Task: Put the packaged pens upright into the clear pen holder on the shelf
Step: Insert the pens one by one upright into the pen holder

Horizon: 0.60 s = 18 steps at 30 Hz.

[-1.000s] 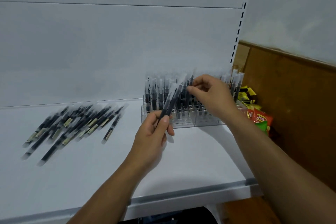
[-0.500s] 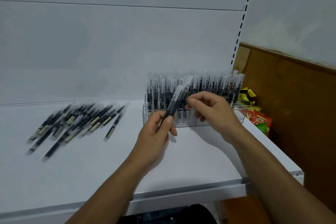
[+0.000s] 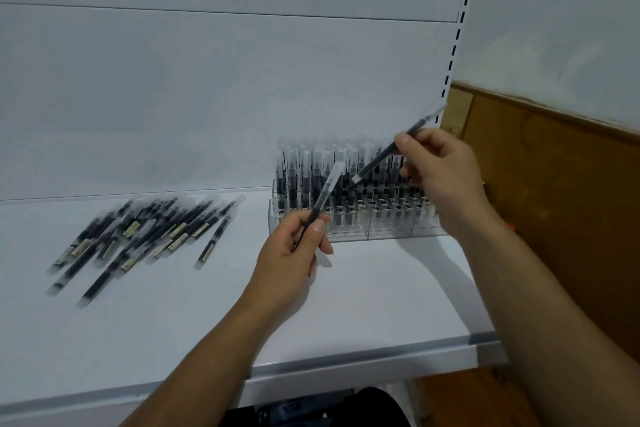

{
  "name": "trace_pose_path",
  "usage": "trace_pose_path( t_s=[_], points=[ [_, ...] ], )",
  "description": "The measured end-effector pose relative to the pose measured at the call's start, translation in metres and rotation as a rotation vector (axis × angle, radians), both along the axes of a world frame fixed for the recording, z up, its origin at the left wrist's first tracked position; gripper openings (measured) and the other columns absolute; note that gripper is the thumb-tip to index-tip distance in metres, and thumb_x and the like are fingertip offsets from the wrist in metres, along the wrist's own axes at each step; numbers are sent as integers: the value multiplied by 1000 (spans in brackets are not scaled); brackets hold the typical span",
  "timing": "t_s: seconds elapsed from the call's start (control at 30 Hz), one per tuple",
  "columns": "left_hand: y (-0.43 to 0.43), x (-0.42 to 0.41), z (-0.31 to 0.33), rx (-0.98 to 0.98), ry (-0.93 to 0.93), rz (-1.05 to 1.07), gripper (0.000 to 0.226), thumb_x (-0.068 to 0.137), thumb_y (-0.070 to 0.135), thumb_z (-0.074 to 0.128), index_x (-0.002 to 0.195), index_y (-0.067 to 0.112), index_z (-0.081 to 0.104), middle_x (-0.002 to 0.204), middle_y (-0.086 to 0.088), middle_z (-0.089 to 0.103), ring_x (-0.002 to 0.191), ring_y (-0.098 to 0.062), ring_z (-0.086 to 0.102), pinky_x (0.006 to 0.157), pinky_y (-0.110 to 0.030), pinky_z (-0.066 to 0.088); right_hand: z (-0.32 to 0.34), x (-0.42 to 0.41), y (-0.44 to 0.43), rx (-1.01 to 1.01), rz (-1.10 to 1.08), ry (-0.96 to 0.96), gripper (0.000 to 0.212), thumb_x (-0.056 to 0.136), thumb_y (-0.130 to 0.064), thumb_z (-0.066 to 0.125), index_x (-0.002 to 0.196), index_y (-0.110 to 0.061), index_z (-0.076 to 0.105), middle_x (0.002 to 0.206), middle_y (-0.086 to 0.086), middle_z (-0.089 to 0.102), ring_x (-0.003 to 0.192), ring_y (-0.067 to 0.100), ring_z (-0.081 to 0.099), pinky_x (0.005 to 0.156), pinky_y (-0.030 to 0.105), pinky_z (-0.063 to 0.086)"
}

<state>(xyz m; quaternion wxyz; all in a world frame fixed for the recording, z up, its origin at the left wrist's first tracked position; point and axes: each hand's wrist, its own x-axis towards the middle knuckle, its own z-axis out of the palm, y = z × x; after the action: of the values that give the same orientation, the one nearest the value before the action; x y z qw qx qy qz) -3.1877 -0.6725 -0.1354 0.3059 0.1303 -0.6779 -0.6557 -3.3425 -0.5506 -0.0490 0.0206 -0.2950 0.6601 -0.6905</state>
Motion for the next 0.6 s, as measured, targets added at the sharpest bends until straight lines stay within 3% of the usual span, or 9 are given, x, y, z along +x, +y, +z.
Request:
trace_pose_path(
  t_s=[0.2,0.27,0.4,0.6],
  points=[
    [1,0,0,-12,-13,-2,16,98,25,48,104,21,62,70,3,61,52,-11,34,48,-21,28,3,-17,-10,279,-134,306,13,92,-31,65,96,-19,69,87,-2,68,79,19,66,74,37,56],
    [1,1,0,-13,-17,-2,17,97,27,48,103,23,63,71,3,62,54,-14,33,50,-24,26,1,-20,-14,367,-136,372,16,91,-35,65,97,-20,69,85,-6,66,80,18,65,77,41,57],
    [1,1,1,-18,-23,1,16,97,28,48,103,23,63,71,2,62,54,-15,34,49,-23,26,-5,-21,-20,498,-118,443,22,91,-37,65,101,-18,69,85,-8,65,81,14,62,80,43,56],
    [3,1,2,-25,-28,3,16,98,27,48,103,23,62,70,2,62,54,-14,35,48,-21,28,-4,-19,-26,532,-147,477,23,92,-38,64,102,-18,69,83,-8,63,81,16,63,80,43,57]
  ],
)
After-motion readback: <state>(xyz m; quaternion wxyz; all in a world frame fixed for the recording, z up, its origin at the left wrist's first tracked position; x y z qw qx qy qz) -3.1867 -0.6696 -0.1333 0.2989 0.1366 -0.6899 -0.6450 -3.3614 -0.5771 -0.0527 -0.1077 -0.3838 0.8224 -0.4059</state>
